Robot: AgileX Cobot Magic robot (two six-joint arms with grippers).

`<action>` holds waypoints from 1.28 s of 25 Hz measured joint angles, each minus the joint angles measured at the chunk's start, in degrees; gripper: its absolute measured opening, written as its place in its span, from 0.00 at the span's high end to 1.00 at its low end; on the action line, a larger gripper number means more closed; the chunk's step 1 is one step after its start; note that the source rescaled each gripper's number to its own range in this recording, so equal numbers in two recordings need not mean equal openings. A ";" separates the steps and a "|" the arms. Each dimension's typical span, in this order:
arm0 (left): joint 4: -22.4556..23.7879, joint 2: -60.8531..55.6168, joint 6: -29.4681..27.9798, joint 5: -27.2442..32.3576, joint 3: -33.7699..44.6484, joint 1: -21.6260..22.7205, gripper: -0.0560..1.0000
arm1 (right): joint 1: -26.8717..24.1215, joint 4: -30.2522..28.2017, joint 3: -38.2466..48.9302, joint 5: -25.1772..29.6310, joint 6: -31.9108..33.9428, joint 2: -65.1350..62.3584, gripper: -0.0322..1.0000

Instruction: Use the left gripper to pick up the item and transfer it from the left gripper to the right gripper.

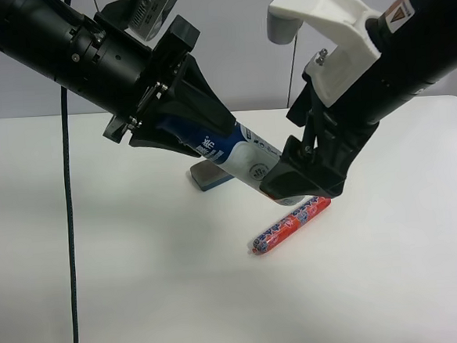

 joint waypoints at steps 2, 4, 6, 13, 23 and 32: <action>-0.05 0.00 0.00 0.04 0.00 0.00 0.95 | 0.72 0.31 0.00 -0.47 -0.74 1.36 0.00; -0.05 0.00 0.00 0.22 0.00 0.00 0.95 | 1.07 0.57 0.00 -1.11 -1.13 2.00 0.00; -0.12 0.00 0.00 0.34 0.00 0.00 0.95 | 1.84 0.63 -0.02 -2.02 -1.40 3.03 0.00; -0.85 0.00 0.00 0.46 0.00 0.00 0.95 | 2.33 0.86 -0.07 -3.90 -1.56 6.57 0.00; -0.92 0.00 0.00 1.03 0.00 0.00 0.95 | 2.37 0.81 -0.07 -5.43 -3.38 8.05 0.07; -0.92 0.00 0.00 1.08 0.00 0.00 0.95 | 2.37 0.81 -0.07 -4.45 -3.96 8.48 0.51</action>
